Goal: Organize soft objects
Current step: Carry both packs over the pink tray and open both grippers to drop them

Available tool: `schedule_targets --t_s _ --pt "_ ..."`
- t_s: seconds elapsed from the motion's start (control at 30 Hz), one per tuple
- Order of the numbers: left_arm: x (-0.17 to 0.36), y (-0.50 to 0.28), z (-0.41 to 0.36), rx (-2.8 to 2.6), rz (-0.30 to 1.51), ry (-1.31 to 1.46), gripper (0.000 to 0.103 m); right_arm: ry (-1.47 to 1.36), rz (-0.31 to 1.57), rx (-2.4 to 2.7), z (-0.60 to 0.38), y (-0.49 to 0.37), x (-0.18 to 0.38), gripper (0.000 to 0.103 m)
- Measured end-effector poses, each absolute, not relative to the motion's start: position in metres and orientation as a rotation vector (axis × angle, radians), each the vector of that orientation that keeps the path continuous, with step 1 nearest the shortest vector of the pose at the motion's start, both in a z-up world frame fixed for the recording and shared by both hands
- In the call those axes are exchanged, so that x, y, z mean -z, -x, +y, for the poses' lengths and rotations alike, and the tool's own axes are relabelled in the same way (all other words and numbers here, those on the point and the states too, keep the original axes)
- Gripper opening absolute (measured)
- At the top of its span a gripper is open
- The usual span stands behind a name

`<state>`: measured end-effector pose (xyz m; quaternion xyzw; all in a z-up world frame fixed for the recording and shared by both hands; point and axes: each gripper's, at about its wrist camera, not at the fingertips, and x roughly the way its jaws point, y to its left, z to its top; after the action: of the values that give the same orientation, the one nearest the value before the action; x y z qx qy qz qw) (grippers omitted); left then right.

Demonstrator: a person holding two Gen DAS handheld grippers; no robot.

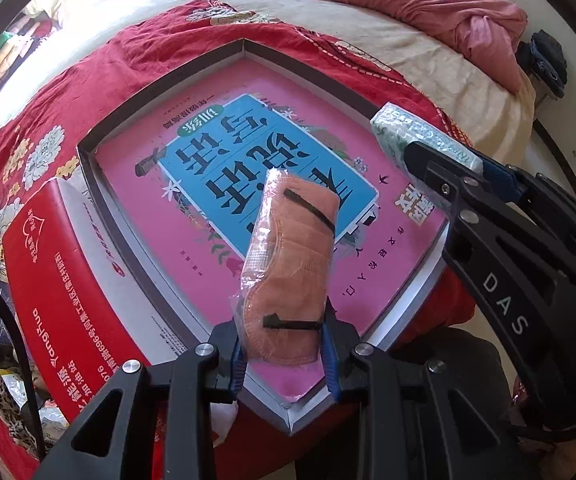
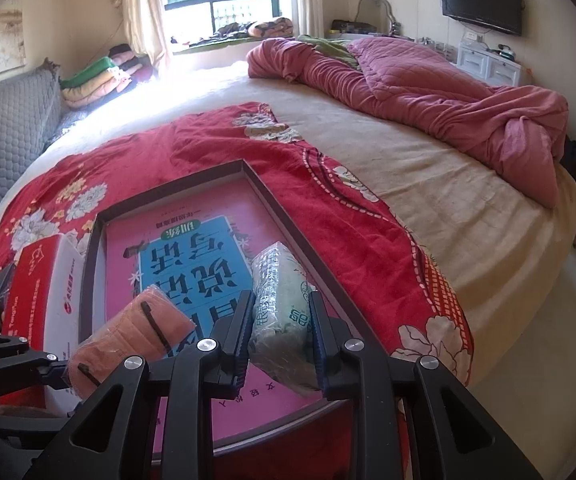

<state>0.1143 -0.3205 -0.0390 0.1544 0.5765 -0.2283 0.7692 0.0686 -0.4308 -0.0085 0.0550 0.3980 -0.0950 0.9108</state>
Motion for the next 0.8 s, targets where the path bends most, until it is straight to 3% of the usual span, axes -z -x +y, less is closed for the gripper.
schedule_targets --t_s 0.67,0.8 --pt "0.048 -0.115 -0.338 0.522 1.255 -0.444 0.034 -0.171 0.913 0.168 -0.438 -0.075 0.03 0.03" --pt "0.049 -0.116 -0.339 0.52 1.256 -0.462 0.034 -0.202 0.914 0.151 -0.44 -0.075 0.029 0.036"
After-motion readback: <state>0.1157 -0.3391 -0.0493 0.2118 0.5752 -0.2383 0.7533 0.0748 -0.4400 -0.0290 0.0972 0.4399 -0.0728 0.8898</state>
